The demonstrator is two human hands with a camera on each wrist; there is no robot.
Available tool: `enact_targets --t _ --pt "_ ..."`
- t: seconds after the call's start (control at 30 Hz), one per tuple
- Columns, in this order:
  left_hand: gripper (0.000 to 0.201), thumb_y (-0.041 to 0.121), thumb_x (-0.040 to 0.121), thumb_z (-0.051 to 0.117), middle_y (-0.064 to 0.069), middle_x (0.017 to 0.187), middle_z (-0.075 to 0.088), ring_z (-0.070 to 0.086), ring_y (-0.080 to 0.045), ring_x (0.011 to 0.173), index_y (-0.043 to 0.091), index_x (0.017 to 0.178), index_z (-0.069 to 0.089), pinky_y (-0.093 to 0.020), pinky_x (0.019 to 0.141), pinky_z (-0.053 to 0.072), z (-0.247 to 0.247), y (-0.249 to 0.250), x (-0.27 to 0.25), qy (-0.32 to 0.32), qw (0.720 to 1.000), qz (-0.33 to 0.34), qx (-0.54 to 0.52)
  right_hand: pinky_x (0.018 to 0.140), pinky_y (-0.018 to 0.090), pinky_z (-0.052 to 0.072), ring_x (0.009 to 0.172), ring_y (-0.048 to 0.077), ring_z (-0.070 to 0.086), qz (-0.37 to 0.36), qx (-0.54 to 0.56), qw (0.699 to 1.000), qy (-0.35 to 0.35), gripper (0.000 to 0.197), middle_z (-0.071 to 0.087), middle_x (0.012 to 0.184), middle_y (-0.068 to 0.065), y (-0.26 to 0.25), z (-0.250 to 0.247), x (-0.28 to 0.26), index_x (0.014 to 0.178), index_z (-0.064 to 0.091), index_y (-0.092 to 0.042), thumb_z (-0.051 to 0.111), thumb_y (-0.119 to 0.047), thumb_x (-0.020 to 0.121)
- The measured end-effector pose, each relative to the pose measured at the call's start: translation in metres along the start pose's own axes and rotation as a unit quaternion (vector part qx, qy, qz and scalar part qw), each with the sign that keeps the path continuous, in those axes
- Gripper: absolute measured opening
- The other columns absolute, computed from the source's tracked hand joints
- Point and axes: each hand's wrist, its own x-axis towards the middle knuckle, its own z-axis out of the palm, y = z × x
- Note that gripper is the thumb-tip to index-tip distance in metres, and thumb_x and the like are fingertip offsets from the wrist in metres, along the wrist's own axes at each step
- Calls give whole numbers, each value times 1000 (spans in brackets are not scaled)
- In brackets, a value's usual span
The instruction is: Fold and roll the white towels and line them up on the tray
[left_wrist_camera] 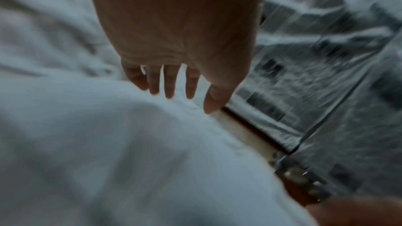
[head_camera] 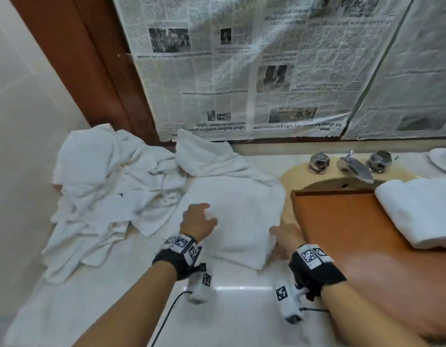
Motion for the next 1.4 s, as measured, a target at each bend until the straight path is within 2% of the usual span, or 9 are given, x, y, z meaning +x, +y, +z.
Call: enact_targets --t 0.2,0.5,0.73,0.9,1.0,1.13,1.23,1.3,1.4 --pt "69 44 90 54 -6 157 14 16 -29 142 22 149 25 -43 112 26 12 -79 -14 55 983 -154 79 69 29 48 91 27 63 4 -141 989 41 47 64 105 9 17 23 11 117 53 -4 66 -30 81" --pt "47 34 97 47 -14 132 53 52 -31 119 11 137 39 -37 95 42 5 -93 -13 19 990 -125 59 75 29 42 92 27 54 -39 -210 977 23 28 61 117 14 33 24 16 114 58 -3 45 -16 93" --pt "20 26 73 59 -4 71 54 53 -21 68 13 68 44 -29 62 35 -43 -107 -50 -48 989 -93 -100 92 47 51 96 31 64 -105 76 992 13 11 68 99 8 28 -1 5 91 66 -12 57 -19 90" --pt "35 39 85 64 -7 118 57 54 -22 104 15 109 56 -26 77 40 -36 -124 -60 -227 953 -135 145 80 32 46 98 30 56 -52 -238 969 42 36 60 112 14 39 6 0 108 60 -3 54 -30 85" --pt "66 52 85 65 -10 128 53 51 -22 107 7 129 47 -28 84 40 -29 -112 -49 -140 975 -135 113 75 29 39 103 32 56 -34 -276 959 56 37 60 115 14 45 15 -2 113 58 -7 54 -34 88" --pt "60 44 93 56 -12 139 48 46 -28 127 6 137 43 -32 100 37 -21 -91 -31 -64 988 -118 80 71 28 36 87 29 50 -44 -246 966 74 14 51 91 9 43 21 -2 87 52 -7 52 -21 88" --pt "37 32 96 53 -21 114 59 55 -32 108 -2 109 60 -34 86 42 -26 -83 -26 -62 991 -102 55 63 27 36 72 24 50 -70 -111 991 33 25 48 72 11 38 12 0 64 43 -4 56 -7 85" --pt "31 25 91 61 -15 71 51 53 -26 72 7 68 53 -32 62 37 -37 -87 -30 -48 995 -86 -14 66 31 40 72 25 56 -100 27 994 28 18 57 78 20 36 1 -3 73 53 10 60 -4 82" --pt "42 14 84 70 -3 56 35 35 -16 50 17 59 36 -25 49 26 -52 -107 -44 -101 975 -136 -145 65 32 38 72 24 55 -76 58 995 31 33 58 90 31 40 -6 -5 89 52 16 62 -12 74"
